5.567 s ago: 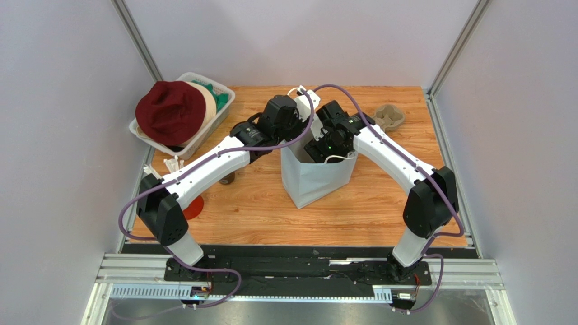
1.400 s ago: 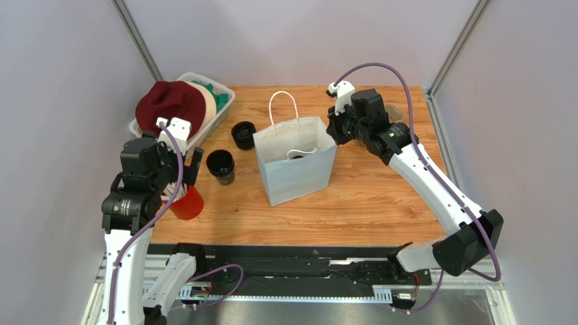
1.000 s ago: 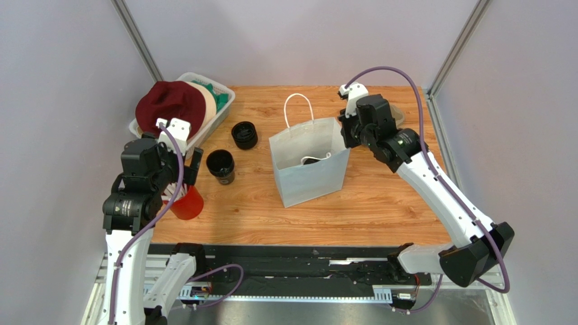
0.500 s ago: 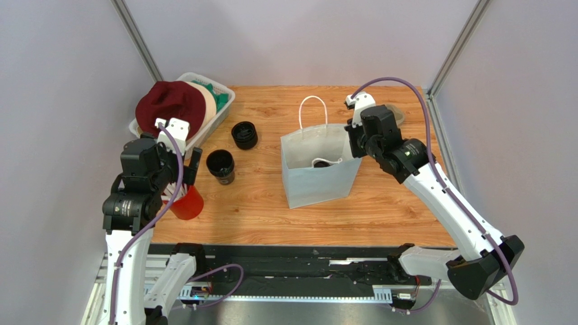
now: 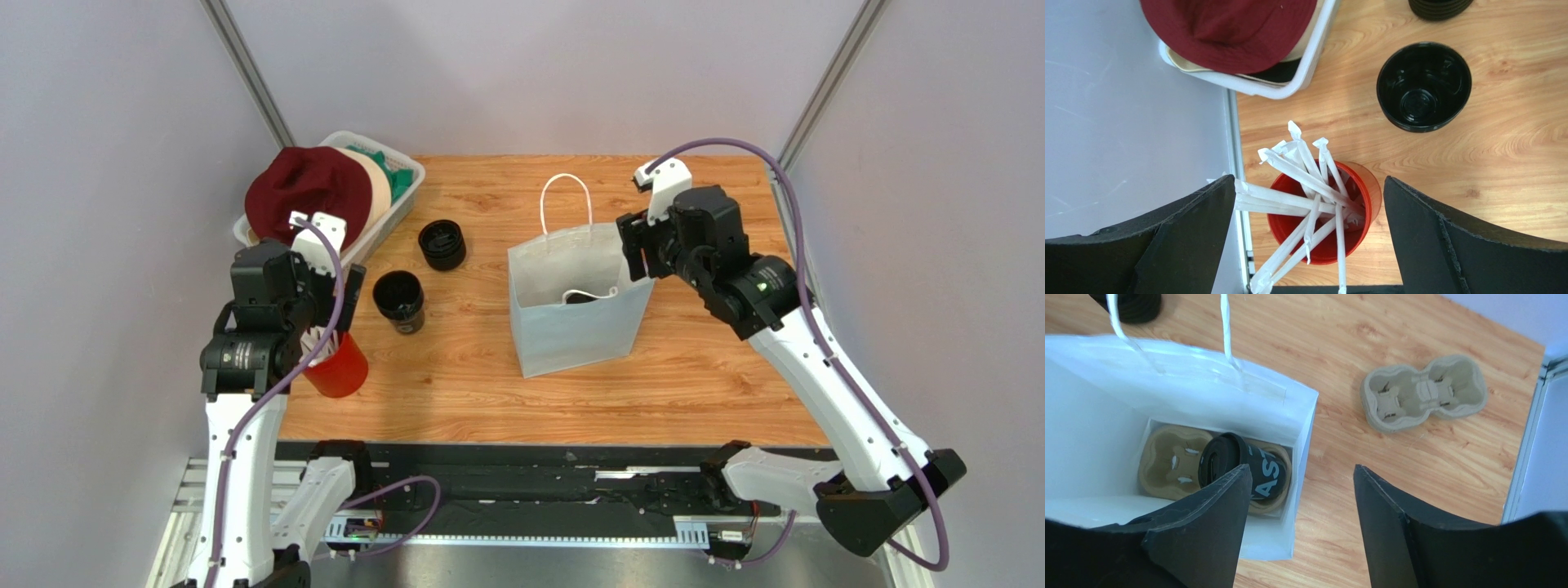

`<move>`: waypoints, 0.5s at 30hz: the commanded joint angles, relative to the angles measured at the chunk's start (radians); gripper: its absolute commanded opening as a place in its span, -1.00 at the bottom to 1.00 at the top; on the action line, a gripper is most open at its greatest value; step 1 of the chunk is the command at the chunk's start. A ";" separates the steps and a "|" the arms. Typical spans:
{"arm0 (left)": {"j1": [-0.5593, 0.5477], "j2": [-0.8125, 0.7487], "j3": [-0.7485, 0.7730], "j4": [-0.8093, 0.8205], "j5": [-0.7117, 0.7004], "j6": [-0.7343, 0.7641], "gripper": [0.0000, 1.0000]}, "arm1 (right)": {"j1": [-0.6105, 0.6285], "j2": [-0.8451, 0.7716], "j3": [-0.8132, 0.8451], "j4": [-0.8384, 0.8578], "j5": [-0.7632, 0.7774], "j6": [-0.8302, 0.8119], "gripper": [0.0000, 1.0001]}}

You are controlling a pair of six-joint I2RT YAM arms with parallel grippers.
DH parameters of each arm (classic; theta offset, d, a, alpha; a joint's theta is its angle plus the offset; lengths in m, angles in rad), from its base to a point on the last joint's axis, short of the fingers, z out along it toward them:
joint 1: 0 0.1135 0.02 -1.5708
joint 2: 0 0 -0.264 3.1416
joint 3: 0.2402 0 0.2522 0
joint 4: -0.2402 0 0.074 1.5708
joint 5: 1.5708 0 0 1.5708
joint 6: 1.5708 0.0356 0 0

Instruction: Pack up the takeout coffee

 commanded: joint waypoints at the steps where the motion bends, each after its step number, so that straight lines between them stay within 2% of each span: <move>1: 0.102 0.030 -0.024 0.049 0.122 0.084 0.97 | -0.053 -0.051 0.072 0.065 -0.094 -0.059 0.36; 6: 0.250 0.027 -0.031 -0.029 0.341 0.147 0.89 | -0.131 -0.088 0.013 0.114 -0.244 -0.084 0.36; 10: 0.271 -0.010 -0.070 -0.035 0.348 0.187 0.84 | -0.135 -0.085 -0.043 0.148 -0.271 -0.090 0.36; 15: 0.281 0.008 -0.082 -0.049 0.356 0.190 0.71 | -0.135 -0.065 -0.095 0.169 -0.231 -0.090 0.36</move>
